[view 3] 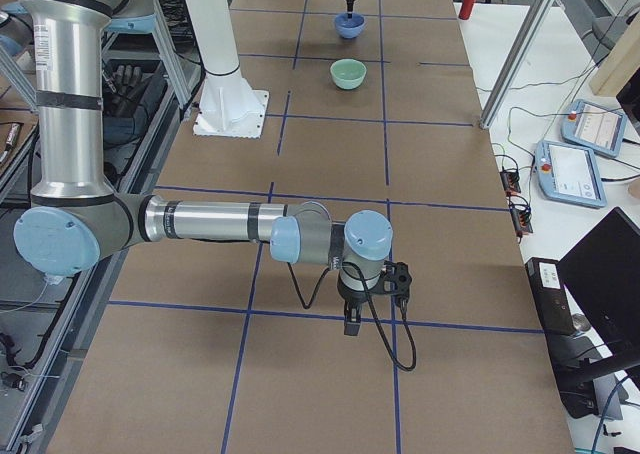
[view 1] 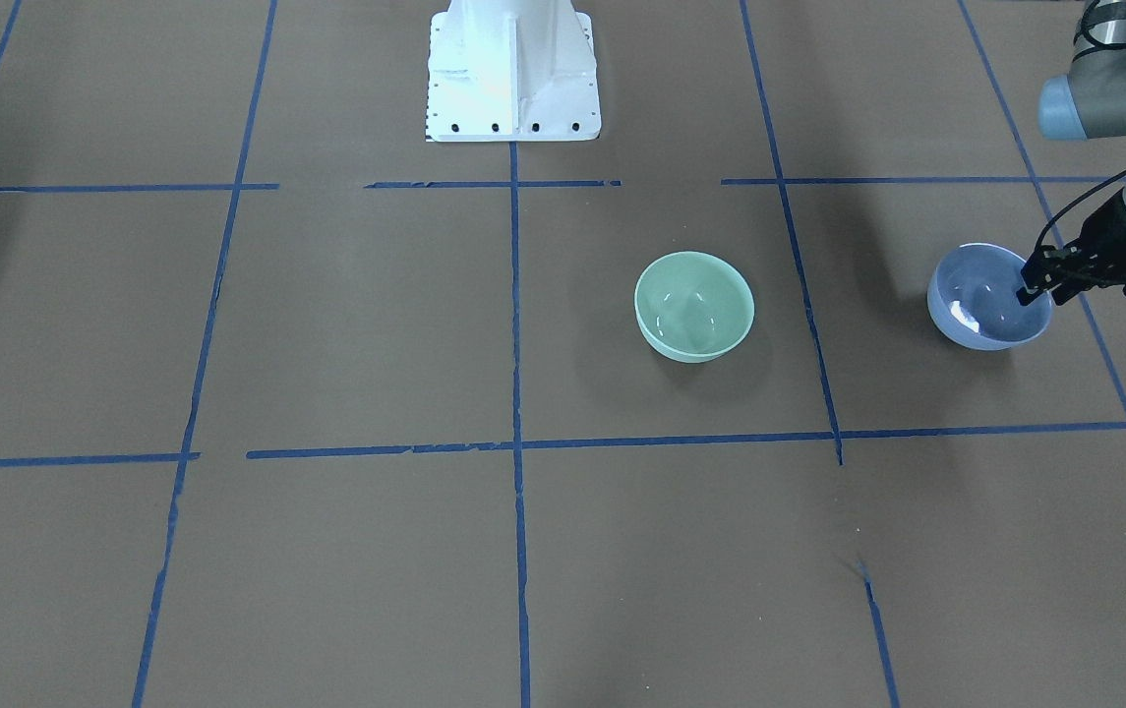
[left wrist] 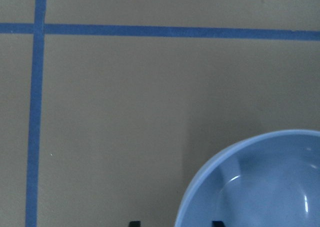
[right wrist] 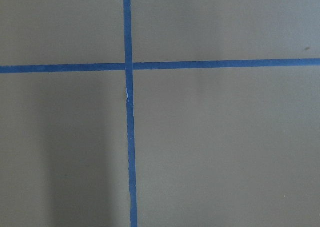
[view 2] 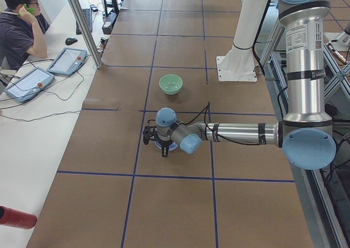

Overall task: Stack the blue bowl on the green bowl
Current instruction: 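Lower the left gripper to the blue bowl's rim and grasp it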

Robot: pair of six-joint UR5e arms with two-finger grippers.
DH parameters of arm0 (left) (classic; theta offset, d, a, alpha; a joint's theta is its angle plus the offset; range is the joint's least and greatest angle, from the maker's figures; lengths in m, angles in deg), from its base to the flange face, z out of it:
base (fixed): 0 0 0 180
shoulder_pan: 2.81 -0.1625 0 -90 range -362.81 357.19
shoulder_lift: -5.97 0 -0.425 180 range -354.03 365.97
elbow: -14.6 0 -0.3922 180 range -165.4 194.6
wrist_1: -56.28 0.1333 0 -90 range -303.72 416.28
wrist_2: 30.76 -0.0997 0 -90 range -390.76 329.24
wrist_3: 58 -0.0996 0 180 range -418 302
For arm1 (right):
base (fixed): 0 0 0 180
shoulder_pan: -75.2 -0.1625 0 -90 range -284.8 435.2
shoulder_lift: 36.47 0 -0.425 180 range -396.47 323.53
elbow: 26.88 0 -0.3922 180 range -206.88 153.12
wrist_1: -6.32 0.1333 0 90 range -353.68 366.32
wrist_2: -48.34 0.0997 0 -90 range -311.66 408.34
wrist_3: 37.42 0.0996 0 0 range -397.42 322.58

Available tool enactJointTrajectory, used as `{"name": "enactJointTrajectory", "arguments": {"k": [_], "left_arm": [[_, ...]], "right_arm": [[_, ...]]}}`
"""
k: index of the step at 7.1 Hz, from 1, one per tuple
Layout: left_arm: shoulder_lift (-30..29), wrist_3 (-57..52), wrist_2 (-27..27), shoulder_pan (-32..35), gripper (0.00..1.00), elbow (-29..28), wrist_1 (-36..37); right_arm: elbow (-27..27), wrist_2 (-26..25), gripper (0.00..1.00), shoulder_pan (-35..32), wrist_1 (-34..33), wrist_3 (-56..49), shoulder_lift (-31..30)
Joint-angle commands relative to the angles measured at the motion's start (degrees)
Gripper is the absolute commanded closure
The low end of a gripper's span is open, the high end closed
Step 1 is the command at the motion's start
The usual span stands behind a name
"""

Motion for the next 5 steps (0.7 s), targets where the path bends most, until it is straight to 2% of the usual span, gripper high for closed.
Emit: {"name": "enactJointTrajectory", "arguments": {"k": [1, 2, 3, 5], "left_arm": [[0.16, 0.03, 1.88, -0.07, 1.00, 1.17, 1.37], [0.42, 0.11, 1.88, 0.01, 1.00, 1.78, 1.46], [0.60, 0.20, 1.88, 0.28, 1.00, 4.92, 4.94], [-0.19, 0.46, 1.54, 0.54, 1.00, 17.36, 21.08]], "right_arm": [[0.00, 0.00, 0.00, 0.00, 0.00, 0.09, 0.00], [0.00, 0.00, 0.00, -0.09, 0.00, 0.09, 0.00], [0.00, 0.00, 0.00, 0.00, 0.00, 0.00, 0.00], [0.00, 0.00, 0.00, 0.00, 0.00, 0.00, 0.00]]}}
